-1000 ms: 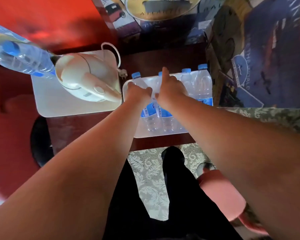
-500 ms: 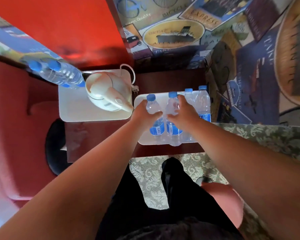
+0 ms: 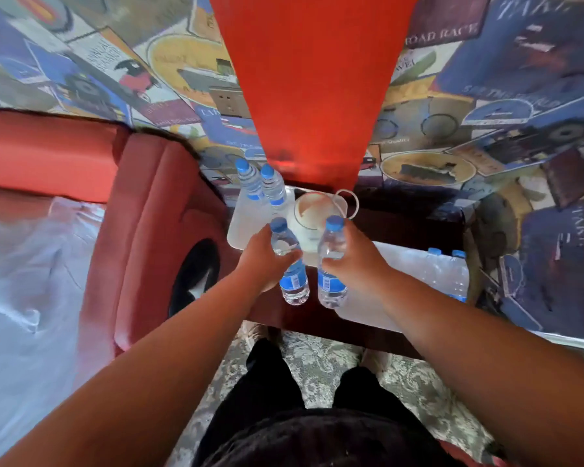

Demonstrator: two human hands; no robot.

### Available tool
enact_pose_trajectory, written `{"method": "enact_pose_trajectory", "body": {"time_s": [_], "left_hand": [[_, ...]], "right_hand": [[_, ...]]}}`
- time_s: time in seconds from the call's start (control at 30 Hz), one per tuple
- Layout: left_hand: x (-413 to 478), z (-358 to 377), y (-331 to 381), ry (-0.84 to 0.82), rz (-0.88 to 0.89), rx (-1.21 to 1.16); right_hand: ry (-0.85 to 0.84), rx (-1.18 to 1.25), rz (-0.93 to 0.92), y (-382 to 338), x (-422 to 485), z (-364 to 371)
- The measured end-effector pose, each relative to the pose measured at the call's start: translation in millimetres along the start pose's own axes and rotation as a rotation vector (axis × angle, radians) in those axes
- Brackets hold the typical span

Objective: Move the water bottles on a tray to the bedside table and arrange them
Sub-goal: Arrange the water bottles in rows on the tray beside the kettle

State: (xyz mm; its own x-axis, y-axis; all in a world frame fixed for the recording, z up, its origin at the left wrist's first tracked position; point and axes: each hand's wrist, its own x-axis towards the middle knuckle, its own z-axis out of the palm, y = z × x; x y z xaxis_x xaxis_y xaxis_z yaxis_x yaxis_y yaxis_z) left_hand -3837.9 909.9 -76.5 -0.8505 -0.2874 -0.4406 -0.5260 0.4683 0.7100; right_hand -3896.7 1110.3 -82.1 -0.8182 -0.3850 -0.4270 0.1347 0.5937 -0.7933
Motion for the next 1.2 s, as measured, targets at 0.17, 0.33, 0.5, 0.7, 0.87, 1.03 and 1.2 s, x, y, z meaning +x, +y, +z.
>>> {"method": "enact_pose_trajectory", "body": {"time_s": [0.17, 0.33, 0.5, 0.7, 0.87, 1.03, 1.2], "left_hand": [[36, -72, -28, 0.116, -0.084, 0.086], [82, -109, -55, 0.144, -0.033, 0.115], [123, -114, -72, 0.114, 0.043, 0.1], [160, -104, -88, 0.062, 0.124, 0.115], [174, -95, -89, 0.016, 0.137, 0.033], [181, -84, -97, -0.006, 0.136, 0.047], [181, -78, -103, 0.003, 0.177, 0.079]], "right_hand": [[0.12, -0.11, -0.116, -60, 40, 58], [0.295, -0.161, -0.122, -87, 83, 114], [0.451, -0.134, -0.041, -91, 121, 157], [0.46, -0.147, 0.021, -81, 157, 176], [0.505, -0.1, 0.039, -72, 167, 190], [0.566, -0.136, 0.064, -53, 172, 194], [0.601, -0.103, 0.043, -45, 175, 190]]}}
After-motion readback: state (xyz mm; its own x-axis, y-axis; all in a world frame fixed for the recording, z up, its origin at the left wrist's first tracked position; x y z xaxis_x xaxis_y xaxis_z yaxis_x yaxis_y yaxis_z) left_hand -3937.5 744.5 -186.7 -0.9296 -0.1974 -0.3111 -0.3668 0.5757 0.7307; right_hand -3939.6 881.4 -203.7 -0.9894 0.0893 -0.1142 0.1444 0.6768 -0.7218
